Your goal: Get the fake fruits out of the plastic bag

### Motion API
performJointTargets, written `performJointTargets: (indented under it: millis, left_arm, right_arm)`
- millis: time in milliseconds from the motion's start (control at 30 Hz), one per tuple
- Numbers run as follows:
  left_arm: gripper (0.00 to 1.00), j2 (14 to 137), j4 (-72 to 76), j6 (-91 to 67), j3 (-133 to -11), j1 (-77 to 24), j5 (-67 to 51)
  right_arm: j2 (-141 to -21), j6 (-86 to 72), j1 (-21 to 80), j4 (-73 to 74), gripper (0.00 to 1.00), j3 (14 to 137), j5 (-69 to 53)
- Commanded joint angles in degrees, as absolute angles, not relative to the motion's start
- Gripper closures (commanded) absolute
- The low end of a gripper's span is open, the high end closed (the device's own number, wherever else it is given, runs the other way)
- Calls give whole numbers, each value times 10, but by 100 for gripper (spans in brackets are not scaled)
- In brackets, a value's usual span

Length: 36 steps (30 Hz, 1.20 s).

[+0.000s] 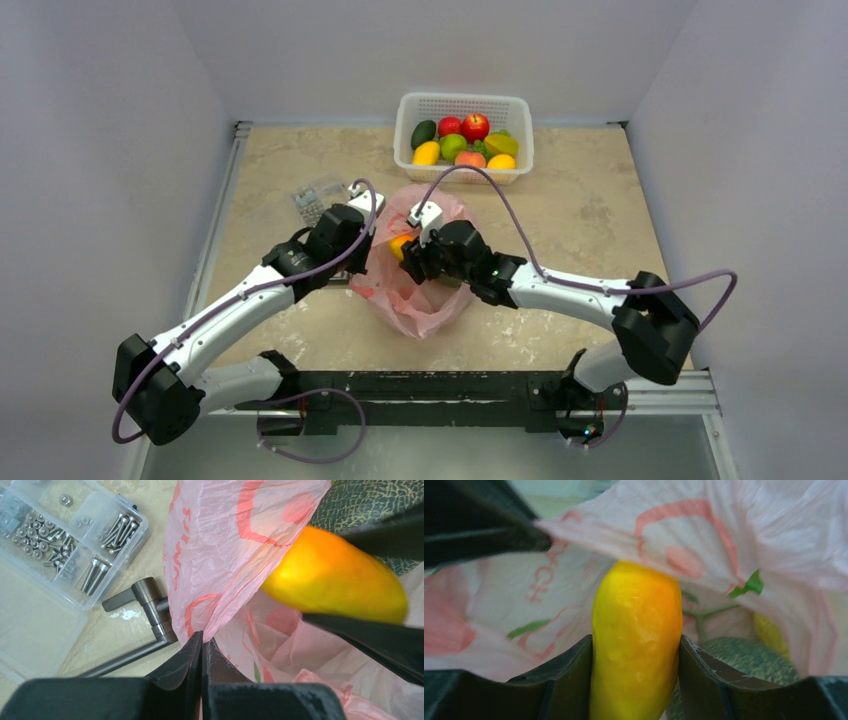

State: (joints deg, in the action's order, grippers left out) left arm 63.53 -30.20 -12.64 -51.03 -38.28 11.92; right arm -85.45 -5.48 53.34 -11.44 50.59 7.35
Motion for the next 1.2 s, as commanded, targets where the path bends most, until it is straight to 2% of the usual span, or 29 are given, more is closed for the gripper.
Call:
performJointTargets:
  millis: [0, 233, 400, 500, 567, 667, 1000, 1167]
  left_arm:
    - [100, 636, -307, -117, -522, -383, 135]
    - [100, 634, -308, -113, -524, -383, 134]
    - [100, 634, -315, -108, -527, -383, 138]
    - [100, 635, -319, -107, -529, -383, 137]
    - [100, 635, -323, -106, -530, -383, 138]
    - [100, 634, -327, -103, -530, -383, 140]
    - [100, 638, -336, -86, -533, -388, 153]
    - [100, 638, -336, -85, -534, -388, 158]
  right_arm:
    - [-772, -101, 537, -78, 100, 471, -70]
    - [-669, -115, 536, -20, 100, 472, -88]
    - [-626, -132, 536, -3, 100, 528, -6]
    - [-634, -121, 535, -1, 100, 575, 103]
    - [-659, -112, 531, -1, 100, 611, 175]
    - [-705, -102, 511, -6, 100, 669, 215]
    - [-909, -140, 354, -20, 100, 829, 194]
    - [-1051, -122, 299, -3, 100, 922, 193]
